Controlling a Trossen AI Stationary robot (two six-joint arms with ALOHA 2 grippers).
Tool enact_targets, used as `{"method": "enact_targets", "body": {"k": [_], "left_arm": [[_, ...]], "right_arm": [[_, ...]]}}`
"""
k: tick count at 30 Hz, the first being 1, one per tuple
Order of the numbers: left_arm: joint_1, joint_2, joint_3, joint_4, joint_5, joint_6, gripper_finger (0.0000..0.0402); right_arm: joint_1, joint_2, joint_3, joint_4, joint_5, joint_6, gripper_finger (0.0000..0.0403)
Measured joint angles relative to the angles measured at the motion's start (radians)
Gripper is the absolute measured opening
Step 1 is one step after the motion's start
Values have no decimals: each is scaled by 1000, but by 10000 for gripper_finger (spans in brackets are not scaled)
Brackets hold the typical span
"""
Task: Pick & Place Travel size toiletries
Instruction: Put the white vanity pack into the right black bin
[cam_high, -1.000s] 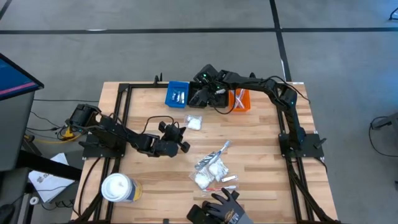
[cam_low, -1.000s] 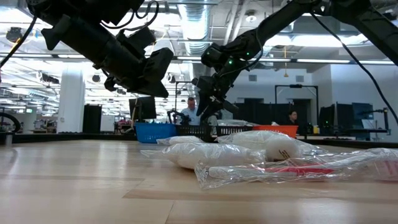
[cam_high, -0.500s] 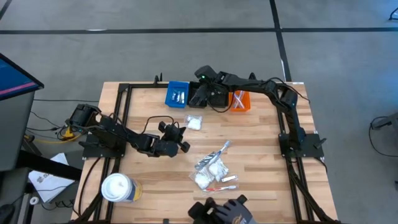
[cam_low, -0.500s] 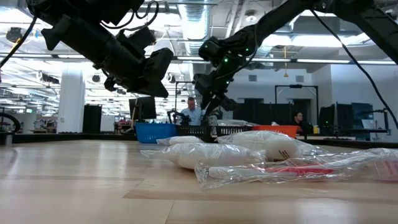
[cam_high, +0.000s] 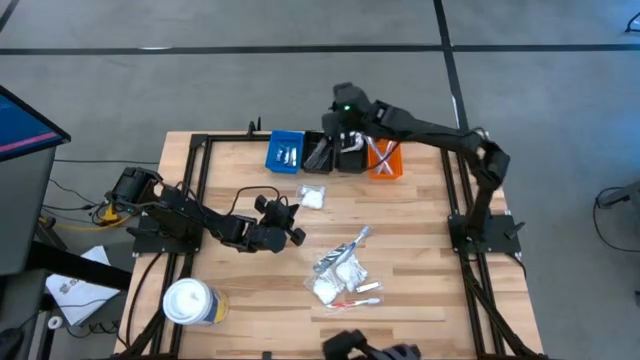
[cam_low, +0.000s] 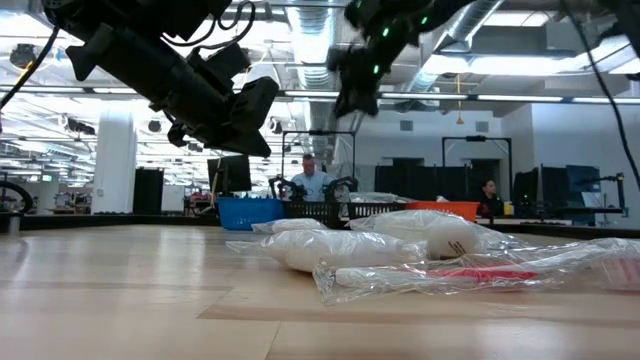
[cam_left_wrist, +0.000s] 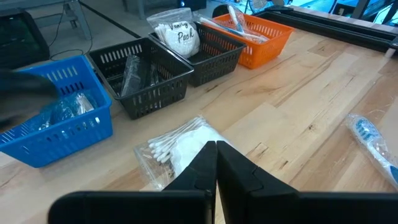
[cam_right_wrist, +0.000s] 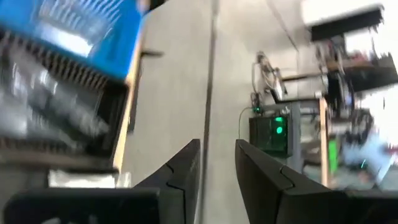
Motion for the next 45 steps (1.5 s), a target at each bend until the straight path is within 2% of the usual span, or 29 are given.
{"method": "enact_targets", "body": {"k": [5,11,18,23,26,37,41,45], "left_arm": [[0,0,0,0,26,-2,1],[-1,0,0,0,48,-2,1],[-1,0,0,0,62,-2,1],[-1,0,0,0,63,-2,1],[-1,0,0,0,63,-2,1],[-1,0,0,-1,63,-6,1],[-1,0,0,-1,62,-30,1],[-1,0,0,-1,62,-37,1]], "right_arm": [[13,-110,1,-51,-3,293,93],[26,-198,1,-200,-35,522,93],[39,-239,1,-500,-309,728,93],[73,-266,-65,-535,-483,815,93],[121,-304,-147,-457,-528,853,93],[307,-543,-547,-100,-528,1013,93],[355,-625,-693,92,-527,1066,93],[402,-660,-847,361,-527,1120,93]]}}
